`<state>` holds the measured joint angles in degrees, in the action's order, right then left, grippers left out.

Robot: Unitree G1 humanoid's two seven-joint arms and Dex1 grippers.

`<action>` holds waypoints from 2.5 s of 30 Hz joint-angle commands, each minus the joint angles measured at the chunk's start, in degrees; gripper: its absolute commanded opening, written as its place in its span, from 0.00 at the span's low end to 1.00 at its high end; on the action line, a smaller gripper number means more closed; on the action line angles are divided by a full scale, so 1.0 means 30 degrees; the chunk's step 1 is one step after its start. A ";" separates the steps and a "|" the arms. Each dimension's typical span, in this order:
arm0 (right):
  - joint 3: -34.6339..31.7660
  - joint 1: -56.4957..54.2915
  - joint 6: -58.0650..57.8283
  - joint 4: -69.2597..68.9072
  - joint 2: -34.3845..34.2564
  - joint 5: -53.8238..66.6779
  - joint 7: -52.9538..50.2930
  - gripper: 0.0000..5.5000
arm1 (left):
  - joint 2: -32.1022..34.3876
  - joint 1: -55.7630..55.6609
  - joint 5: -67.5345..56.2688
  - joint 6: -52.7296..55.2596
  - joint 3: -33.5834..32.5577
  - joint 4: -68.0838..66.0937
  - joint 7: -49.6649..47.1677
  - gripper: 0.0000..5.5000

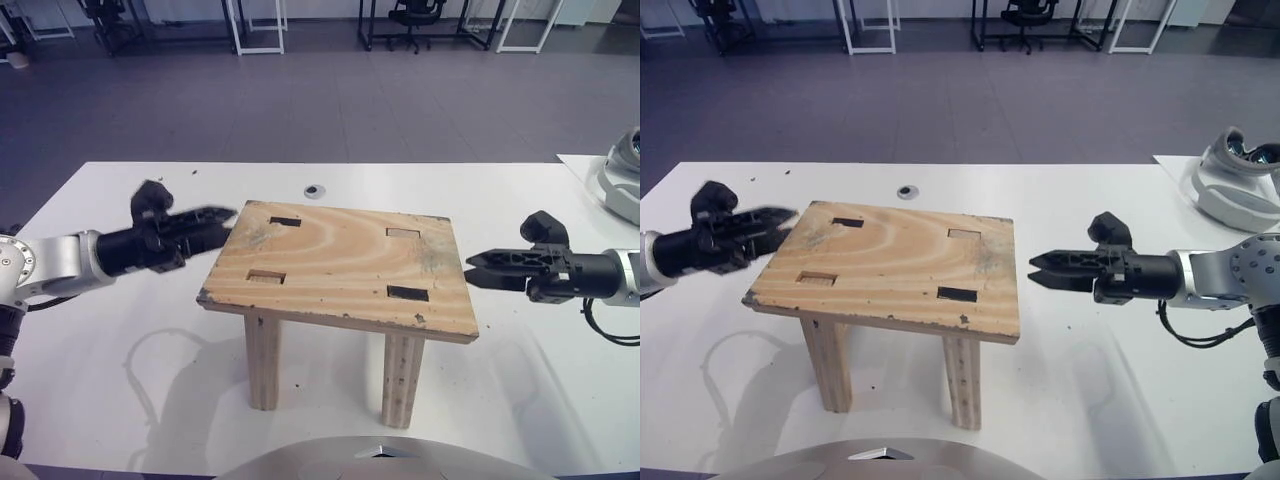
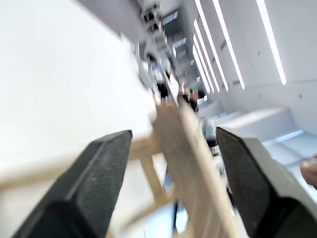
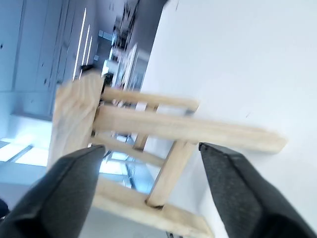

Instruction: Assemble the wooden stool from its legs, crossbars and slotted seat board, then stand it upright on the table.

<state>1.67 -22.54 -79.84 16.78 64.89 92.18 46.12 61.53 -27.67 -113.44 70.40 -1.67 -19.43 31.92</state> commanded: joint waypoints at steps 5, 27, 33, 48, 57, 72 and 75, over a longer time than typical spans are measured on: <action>-0.5506 0.5376 1.6516 -0.2508 -0.7121 -1.2183 -0.8275 0.81 | -0.1425 0.3293 1.6382 -1.3730 -0.0792 0.1933 0.1801 0.73; -0.3506 0.2420 3.0509 0.4817 -1.2918 -2.5952 -1.0867 0.81 | -1.0654 0.5912 3.0805 -2.2489 -0.0675 0.4320 -0.4340 0.73; -0.4173 0.2480 2.9931 0.4219 -1.3035 -2.5783 -0.9976 0.81 | -1.1469 0.5666 3.1199 -2.2171 -0.0918 0.4551 -0.4182 0.73; -0.5402 0.1914 2.9563 0.4836 -1.2073 -2.5798 -0.8431 0.81 | -1.3183 0.6361 3.1940 -2.1623 -0.1167 0.6070 -0.4440 0.73; -0.5297 0.1329 2.9865 0.5516 -1.2084 -2.6414 -0.8263 0.81 | -1.3655 0.6327 3.2255 -2.1531 -0.1543 0.6196 -0.4387 0.73; -0.5204 0.1001 2.9855 0.6089 -1.2063 -2.6791 -0.8052 0.81 | -1.3905 0.6507 3.2497 -2.1088 -0.1670 0.6717 -0.4667 0.73; -0.5229 0.0886 2.9849 0.6239 -1.2084 -2.6944 -0.8035 0.81 | -1.3892 0.6470 3.2473 -2.1013 -0.1692 0.6734 -0.4677 0.73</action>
